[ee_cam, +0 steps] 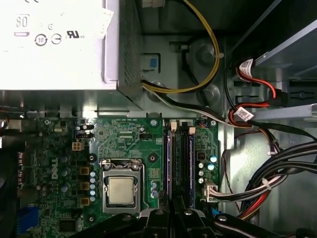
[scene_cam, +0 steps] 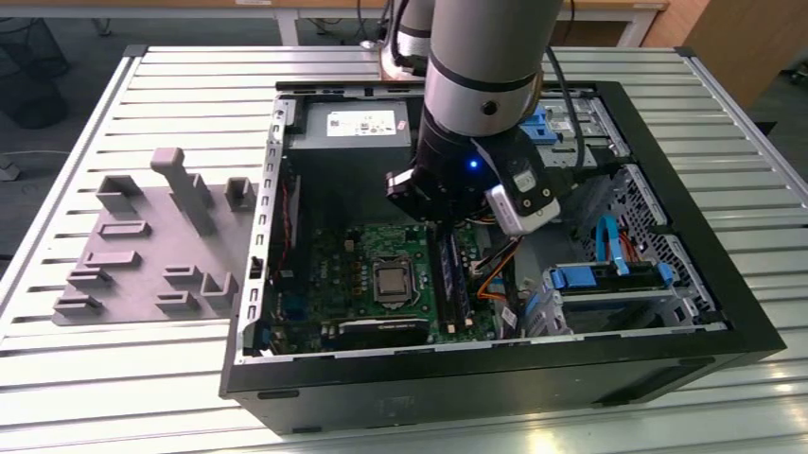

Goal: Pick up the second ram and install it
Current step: 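Insert the second ram into the second slot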

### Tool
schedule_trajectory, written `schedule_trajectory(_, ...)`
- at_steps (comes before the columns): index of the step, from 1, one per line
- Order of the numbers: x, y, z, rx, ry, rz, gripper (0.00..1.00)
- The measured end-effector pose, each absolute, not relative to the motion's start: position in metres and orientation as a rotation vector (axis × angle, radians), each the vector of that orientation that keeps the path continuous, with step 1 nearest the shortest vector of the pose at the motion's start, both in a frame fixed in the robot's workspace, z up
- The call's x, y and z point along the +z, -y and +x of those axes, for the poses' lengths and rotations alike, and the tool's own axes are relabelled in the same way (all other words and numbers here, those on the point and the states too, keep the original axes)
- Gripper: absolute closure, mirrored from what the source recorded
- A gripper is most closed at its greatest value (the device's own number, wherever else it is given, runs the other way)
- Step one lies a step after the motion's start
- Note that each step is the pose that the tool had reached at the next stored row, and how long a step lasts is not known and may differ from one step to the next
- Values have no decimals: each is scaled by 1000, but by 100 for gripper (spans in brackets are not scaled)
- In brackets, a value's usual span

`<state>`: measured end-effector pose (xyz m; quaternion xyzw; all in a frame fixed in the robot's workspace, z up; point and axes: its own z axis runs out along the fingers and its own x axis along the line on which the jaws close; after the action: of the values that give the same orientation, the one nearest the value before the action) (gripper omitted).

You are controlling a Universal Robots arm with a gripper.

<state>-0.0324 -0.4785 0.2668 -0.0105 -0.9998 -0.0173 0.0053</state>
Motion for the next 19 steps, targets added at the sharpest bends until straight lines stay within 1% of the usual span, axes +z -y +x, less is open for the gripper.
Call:
schedule_trajectory(5, 260, 478, -32, -54, 3130, -33, 86)
schedule_trajectory(19, 257, 478, -30, -54, 3130, -33, 86)
